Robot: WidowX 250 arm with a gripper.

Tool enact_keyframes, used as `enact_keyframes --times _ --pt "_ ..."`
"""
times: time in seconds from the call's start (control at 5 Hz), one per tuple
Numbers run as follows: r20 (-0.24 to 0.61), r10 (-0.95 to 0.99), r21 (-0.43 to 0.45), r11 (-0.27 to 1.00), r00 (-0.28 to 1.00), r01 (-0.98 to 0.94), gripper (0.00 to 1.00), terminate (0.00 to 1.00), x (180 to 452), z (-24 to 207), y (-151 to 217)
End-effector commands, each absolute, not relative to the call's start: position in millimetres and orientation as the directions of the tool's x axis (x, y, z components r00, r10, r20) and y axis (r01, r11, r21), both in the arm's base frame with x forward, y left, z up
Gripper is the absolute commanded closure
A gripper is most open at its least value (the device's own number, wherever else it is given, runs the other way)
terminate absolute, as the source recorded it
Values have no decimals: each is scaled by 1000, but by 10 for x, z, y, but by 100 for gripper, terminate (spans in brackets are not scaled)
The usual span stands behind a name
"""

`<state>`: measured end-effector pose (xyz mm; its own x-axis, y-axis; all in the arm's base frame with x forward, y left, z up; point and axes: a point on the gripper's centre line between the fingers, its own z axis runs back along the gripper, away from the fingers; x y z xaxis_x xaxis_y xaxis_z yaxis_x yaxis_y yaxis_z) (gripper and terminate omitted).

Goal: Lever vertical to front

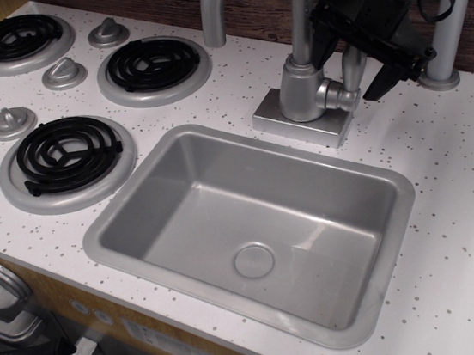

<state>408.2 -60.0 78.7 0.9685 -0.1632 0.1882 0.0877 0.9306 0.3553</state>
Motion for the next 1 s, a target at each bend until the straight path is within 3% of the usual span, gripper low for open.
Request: enact_keyframes --times 0.0,0.2,0.4,0.8 --pt "228 -210 364 924 951 117 0 0 4251 1000 -575" --pt "226 -214 373 920 950 119 100 0 4278 990 -562" --pt "208 -212 377 918 955 122 100 0 4248 995 -555" --pt "86 -98 344 937 992 63 100 0 3975 911 -551"
